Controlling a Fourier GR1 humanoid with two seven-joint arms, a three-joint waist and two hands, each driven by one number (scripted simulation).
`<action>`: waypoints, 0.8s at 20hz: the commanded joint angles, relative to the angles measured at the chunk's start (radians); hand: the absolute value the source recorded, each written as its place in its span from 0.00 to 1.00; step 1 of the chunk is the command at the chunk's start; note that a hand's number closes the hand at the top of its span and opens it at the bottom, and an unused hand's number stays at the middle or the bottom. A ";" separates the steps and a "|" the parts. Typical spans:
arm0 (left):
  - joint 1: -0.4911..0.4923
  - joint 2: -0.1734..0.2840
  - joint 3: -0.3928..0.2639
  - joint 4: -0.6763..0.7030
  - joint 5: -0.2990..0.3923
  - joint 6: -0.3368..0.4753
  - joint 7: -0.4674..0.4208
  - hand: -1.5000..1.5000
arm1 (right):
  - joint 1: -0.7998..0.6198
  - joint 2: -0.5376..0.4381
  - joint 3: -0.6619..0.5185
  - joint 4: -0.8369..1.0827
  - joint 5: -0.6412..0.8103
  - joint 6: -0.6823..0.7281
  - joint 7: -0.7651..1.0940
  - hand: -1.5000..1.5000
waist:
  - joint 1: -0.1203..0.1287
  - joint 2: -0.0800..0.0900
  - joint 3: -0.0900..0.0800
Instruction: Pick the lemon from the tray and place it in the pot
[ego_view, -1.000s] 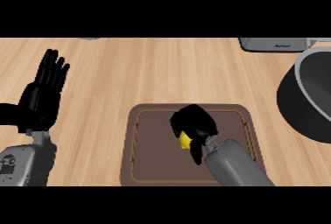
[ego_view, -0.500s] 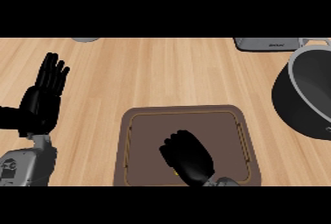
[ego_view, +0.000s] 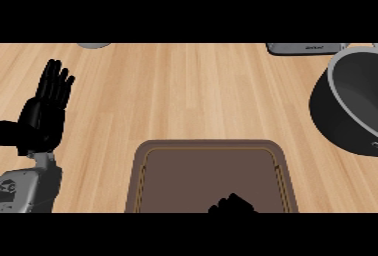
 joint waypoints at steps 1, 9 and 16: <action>0.014 0.004 0.002 -0.011 0.004 -0.010 -0.005 0.50 | 0.137 -0.050 0.014 -0.254 0.060 -0.067 0.087 1.00 | 0.002 0.001 0.002; -0.023 0.028 0.022 -0.013 0.023 -0.021 0.035 0.50 | 0.164 -0.118 -0.330 -0.568 -0.068 -0.070 0.104 1.00 | 0.021 0.011 0.004; 0.002 -0.015 -0.008 0.016 -0.011 -0.007 -0.035 0.50 | 0.146 -0.134 -0.654 -0.468 -0.291 -0.081 0.034 1.00 | 0.025 0.019 0.005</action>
